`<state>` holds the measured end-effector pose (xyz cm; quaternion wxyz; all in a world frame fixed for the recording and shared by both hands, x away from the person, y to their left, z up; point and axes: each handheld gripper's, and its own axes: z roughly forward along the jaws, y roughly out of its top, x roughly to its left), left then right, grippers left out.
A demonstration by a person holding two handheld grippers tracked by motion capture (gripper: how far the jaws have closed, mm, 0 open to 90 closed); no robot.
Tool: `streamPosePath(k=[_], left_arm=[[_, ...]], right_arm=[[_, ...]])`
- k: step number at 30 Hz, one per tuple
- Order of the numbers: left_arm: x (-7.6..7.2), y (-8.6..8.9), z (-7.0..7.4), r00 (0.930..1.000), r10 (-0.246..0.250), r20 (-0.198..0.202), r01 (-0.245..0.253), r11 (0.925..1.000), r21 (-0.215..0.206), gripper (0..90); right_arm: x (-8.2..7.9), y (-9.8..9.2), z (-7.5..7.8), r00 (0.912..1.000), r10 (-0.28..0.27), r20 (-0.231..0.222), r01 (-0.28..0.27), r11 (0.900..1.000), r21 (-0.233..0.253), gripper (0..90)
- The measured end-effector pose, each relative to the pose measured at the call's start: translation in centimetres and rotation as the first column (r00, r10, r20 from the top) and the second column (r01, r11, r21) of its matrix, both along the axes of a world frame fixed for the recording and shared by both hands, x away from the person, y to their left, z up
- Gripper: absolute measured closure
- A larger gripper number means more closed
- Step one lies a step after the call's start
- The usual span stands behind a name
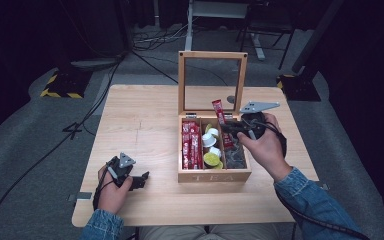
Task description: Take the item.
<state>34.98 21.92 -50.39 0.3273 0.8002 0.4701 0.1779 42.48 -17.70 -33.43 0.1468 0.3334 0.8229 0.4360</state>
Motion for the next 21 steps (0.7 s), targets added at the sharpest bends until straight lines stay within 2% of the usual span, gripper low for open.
streamPosePath(k=[10, 21], left_arm=[[0.1, -0.2, 0.0, 1.0, 0.007, -0.002, -0.007, 1.0, 0.003, 12.8], [0.1, -0.2, 0.0, 1.0, 0.007, -0.002, -0.007, 1.0, 0.004, 12.8]], right_arm=[[0.4, -3.7, 0.6, 0.997, -0.077, 0.008, 0.077, 0.997, -0.01, 79.7], [1.1, -6.8, 0.6, 0.9904, -0.137, 0.015, 0.137, 0.99, -0.02, 79.7]])
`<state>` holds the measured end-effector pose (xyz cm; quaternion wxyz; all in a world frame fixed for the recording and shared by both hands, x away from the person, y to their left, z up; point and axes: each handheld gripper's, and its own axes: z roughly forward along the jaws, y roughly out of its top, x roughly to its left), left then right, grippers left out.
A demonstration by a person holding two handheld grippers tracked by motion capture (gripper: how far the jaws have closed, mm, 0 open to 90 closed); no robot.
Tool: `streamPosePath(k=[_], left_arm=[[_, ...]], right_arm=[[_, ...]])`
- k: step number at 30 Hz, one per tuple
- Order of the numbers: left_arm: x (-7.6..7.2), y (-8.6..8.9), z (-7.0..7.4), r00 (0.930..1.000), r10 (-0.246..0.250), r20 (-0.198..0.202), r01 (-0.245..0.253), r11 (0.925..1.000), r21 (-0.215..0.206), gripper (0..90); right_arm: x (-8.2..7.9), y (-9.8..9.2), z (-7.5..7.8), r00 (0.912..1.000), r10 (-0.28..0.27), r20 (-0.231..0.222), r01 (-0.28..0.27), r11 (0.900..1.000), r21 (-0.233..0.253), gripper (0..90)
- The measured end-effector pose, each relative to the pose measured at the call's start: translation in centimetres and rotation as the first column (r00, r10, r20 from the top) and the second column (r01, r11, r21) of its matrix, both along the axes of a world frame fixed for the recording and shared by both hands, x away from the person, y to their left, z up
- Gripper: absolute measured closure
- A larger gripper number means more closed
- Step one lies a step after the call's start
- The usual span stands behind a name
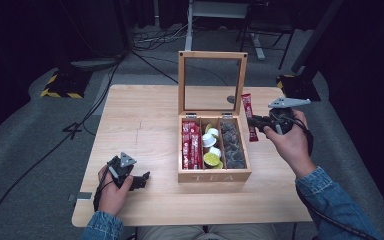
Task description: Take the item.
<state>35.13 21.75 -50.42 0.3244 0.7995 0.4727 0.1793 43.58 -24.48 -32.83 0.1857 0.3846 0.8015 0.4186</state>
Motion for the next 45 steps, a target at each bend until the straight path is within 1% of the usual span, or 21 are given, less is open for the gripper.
streamPosePath(k=[10, 15, 19, 21, 22, 23, 24, 27, 30, 32, 35, 37, 41, 45], left_arm=[[0.0, 0.0, 0.0, 1.0, 0.0, 0.001, 0.0, 1.0, -0.001, 12.8], [0.0, 0.0, 0.0, 1.0, 0.0, 0.0, 0.0, 1.0, -0.001, 12.6], [0.0, 0.0, 0.0, 1.0, 0.0, 0.0, 0.0, 1.0, -0.001, 12.6], [0.0, 0.0, 0.0, 1.0, -0.003, 0.0, 0.003, 1.0, 0.0, 12.6], [0.0, 0.0, 0.0, 1.0, 0.0, 0.0, 0.0, 1.0, -0.001, 12.6], [0.0, 0.0, 0.0, 1.0, -0.002, 0.0, 0.002, 1.0, 0.0, 12.6], [0.0, 0.0, 0.0, 1.0, 0.0, 0.0, 0.0, 1.0, -0.002, 12.6], [0.0, 0.0, 0.0, 1.0, -0.002, 0.0, 0.002, 1.0, 0.0, 12.6], [0.0, 0.0, 0.0, 1.0, 0.0, 0.0, 0.0, 1.0, -0.001, 12.6], [0.0, 0.0, 0.0, 1.0, 0.0, 0.0, 0.0, 1.0, -0.002, 12.6], [0.0, 0.0, 0.0, 1.0, -0.002, 0.0, 0.002, 1.0, -0.001, 12.6], [0.0, 0.0, 0.0, 1.0, -0.002, -0.003, 0.002, 1.0, 0.001, 12.4], [0.1, 0.0, 0.0, 1.0, -0.003, -0.002, 0.003, 1.0, 0.002, 12.3], [0.1, 0.0, 0.0, 1.0, -0.005, -0.002, 0.005, 1.0, 0.003, 12.3]], right_arm=[[0.7, -3.6, -1.0, 0.9967, -0.081, -0.009, 0.081, 0.997, 0.006, 79.7], [1.2, -5.3, -1.7, 0.9928, -0.119, -0.015, 0.119, 0.993, 0.011, 79.7], [1.4, -6.5, -2.6, 0.9897, -0.143, -0.005, 0.143, 0.99, -0.002, 79.7], [1.5, -7.0, -3.0, 0.9884, -0.152, 0.002, 0.152, 0.988, -0.016, 79.7], [1.6, -7.3, -3.4, 0.988, -0.154, 0.009, 0.154, 0.988, -0.024, 79.7], [1.6, -7.5, -3.6, 0.9873, -0.159, 0.008, 0.159, 0.987, -0.029, 79.7], [1.7, -8.0, -4.1, 0.987, -0.161, 0.006, 0.161, 0.986, -0.034, 79.7], [1.7, -8.6, -5.0, 0.9837, -0.18, 0.006, 0.18, 0.983, -0.036, 79.7], [1.5, -9.2, -6.0, 0.9805, -0.197, 0.0, 0.196, 0.98, -0.02, 79.6], [1.3, -9.4, -7.0, 0.98, -0.199, -0.001, 0.199, 0.98, -0.015, 79.7], [1.2, -9.7, -8.1, 0.9795, -0.201, -0.008, 0.201, 0.979, -0.03, 79.7], [1.3, -9.7, -8.7, 0.979, -0.203, -0.022, 0.201, 0.978, -0.049, 79.7], [1.4, -9.7, -9.5, 0.9778, -0.206, -0.04, 0.204, 0.978, -0.053, 79.6], [1.6, -10.0, -10.4, 0.9733, -0.22, -0.065, 0.216, 0.974, -0.064, 79.6]])
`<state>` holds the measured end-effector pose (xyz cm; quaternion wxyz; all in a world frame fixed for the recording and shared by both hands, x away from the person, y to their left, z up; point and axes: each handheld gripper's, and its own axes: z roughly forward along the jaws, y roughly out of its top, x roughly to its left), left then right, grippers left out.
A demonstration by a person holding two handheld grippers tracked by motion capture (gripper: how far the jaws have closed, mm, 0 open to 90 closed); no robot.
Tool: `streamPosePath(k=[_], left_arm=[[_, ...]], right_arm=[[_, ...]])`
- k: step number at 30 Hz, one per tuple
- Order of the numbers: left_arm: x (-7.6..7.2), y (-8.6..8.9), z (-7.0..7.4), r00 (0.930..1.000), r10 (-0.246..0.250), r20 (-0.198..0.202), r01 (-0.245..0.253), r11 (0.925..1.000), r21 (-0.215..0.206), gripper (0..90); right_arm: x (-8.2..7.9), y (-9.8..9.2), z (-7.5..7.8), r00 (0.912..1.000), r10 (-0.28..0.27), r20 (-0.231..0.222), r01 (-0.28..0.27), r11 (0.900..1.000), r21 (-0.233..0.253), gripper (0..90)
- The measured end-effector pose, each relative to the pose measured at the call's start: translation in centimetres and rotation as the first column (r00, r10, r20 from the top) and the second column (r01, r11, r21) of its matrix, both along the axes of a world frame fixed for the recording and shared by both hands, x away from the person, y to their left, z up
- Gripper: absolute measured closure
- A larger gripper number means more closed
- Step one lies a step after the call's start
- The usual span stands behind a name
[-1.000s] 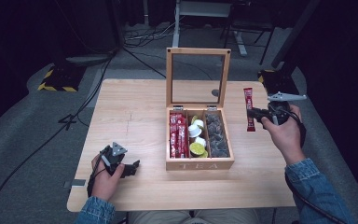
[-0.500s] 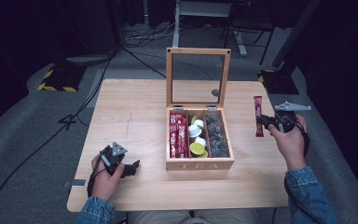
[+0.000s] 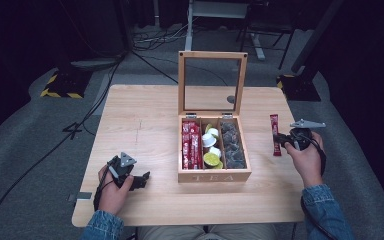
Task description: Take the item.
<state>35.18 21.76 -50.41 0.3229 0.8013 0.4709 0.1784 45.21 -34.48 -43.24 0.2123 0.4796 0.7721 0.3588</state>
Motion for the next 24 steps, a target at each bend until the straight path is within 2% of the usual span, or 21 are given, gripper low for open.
streamPosePath(k=[7, 9, 14, 20, 24], left_arm=[[0.1, -0.1, 0.0, 1.0, 0.001, 0.0, -0.001, 1.0, -0.004, 11.4], [0.1, -0.1, 0.0, 1.0, 0.0, 0.001, 0.0, 1.0, -0.006, 11.2], [0.2, 0.0, 0.0, 1.0, -0.005, -0.003, 0.005, 1.0, -0.003, 10.5], [0.4, -0.1, 0.0, 0.9999, -0.006, -0.008, 0.006, 1.0, 0.0, 8.4], [0.5, -0.1, -0.1, 0.9999, -0.009, -0.006, 0.009, 1.0, 0.003, 7.6]], right_arm=[[0.3, -0.8, -1.5, 0.9973, -0.033, -0.065, 0.034, 0.999, 0.008, 79.6], [0.3, -1.1, -2.1, 0.9959, -0.043, -0.08, 0.042, 0.999, -0.006, 79.6], [0.3, -1.3, -2.5, 0.9925, -0.058, -0.108, 0.059, 0.998, 0.006, 79.5], [0.3, -1.5, -3.7, 0.9843, -0.074, -0.16, 0.076, 0.997, 0.006, 79.3], [0.2, -1.6, -4.2, 0.9803, -0.082, -0.18, 0.084, 0.996, 0.008, 79.3]])
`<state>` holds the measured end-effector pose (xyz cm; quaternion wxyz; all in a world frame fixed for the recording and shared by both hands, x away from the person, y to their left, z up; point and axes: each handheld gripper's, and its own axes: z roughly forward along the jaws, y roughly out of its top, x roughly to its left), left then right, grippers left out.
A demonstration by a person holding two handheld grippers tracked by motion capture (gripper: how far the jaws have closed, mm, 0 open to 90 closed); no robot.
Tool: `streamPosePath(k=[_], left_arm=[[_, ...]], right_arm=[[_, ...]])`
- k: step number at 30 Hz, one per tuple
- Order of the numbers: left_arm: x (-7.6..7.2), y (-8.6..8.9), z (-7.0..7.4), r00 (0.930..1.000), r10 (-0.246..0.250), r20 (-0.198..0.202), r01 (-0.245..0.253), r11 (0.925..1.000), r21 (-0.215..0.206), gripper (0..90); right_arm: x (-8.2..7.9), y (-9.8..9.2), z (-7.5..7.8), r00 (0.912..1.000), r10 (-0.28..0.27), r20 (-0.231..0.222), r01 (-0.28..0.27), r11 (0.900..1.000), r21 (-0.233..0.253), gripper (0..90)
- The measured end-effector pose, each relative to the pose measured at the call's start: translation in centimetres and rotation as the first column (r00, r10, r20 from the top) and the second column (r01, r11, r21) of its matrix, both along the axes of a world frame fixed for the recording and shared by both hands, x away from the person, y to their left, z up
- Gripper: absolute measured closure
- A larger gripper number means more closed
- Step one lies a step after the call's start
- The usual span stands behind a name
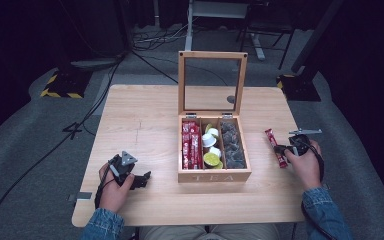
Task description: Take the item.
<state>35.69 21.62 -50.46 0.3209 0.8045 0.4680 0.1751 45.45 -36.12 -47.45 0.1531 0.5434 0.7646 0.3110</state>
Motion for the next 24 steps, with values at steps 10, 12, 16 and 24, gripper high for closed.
streamPosePath(k=[10, 12, 16, 24], left_arm=[[0.2, -0.1, 0.0, 0.9999, -0.004, -0.011, 0.004, 1.0, -0.002, 5.7], [0.3, -0.1, -0.1, 1.0, -0.005, -0.006, 0.005, 1.0, -0.003, 5.0], [0.5, -0.2, 0.0, 0.9998, -0.014, -0.017, 0.014, 0.9999, 0.004, 2.6], [1.2, -0.3, -0.1, 0.9995, -0.023, -0.019, 0.023, 0.9997, 0.007, 0.0]], right_arm=[[-0.1, 0.0, -0.4, 0.9996, -0.019, 0.018, 0.019, 1.0, 0.008, 59.4], [-0.1, -0.1, -0.2, 0.9985, -0.025, 0.049, 0.024, 1.0, 0.008, 54.3], [-0.4, -0.2, 0.5, 0.9941, -0.017, 0.107, 0.016, 1.0, 0.012, 45.6], [-1.6, -0.2, 2.2, 0.9846, 0.015, 0.174, -0.032, 0.995, 0.097, 40.7]])
